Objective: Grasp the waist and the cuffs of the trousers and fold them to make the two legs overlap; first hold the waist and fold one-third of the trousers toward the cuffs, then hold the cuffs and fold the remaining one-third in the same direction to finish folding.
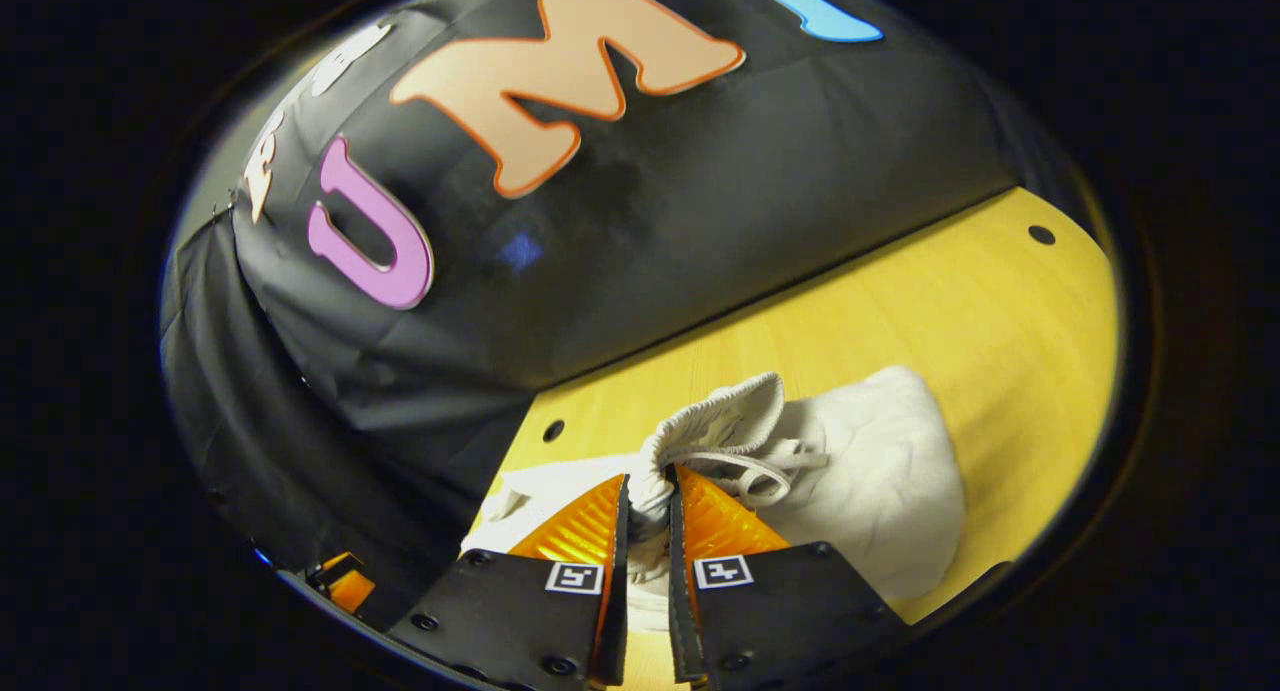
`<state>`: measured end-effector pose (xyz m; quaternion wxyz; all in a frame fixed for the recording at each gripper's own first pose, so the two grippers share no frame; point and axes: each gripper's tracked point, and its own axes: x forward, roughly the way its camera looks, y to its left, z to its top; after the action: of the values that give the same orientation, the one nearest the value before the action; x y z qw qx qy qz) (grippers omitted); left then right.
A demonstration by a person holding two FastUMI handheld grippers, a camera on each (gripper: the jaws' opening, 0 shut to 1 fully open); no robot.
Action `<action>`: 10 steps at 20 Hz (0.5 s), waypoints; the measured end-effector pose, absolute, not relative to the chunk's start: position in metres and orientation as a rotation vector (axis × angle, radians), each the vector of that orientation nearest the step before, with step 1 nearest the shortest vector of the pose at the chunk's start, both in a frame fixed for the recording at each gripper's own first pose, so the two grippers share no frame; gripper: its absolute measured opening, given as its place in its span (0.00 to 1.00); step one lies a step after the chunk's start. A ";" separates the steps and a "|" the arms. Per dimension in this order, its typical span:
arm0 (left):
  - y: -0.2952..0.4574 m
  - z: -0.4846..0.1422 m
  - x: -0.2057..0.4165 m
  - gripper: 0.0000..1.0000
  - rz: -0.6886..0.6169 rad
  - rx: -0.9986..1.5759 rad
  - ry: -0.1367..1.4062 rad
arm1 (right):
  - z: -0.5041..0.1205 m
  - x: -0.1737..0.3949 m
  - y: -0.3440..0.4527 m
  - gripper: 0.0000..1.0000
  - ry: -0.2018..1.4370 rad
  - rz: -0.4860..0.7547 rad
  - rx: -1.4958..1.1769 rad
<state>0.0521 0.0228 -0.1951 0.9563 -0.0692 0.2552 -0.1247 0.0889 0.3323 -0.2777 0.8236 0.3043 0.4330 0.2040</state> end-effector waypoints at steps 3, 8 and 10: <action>0.036 -0.211 0.054 0.96 -0.260 -0.139 0.542 | -0.300 0.083 0.348 0.19 0.992 0.446 0.612; 0.050 -0.248 0.073 0.97 -0.282 -0.218 0.584 | -0.294 0.085 0.349 0.48 1.032 0.565 0.622; 0.056 -0.261 0.087 0.98 -0.273 -0.266 0.595 | -0.292 0.095 0.333 0.96 0.984 0.584 0.574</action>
<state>0.0866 0.0560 -0.2614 0.9383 -0.1300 0.2912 -0.1337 0.0953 0.3333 -0.2916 0.8021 0.2679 0.4589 0.2727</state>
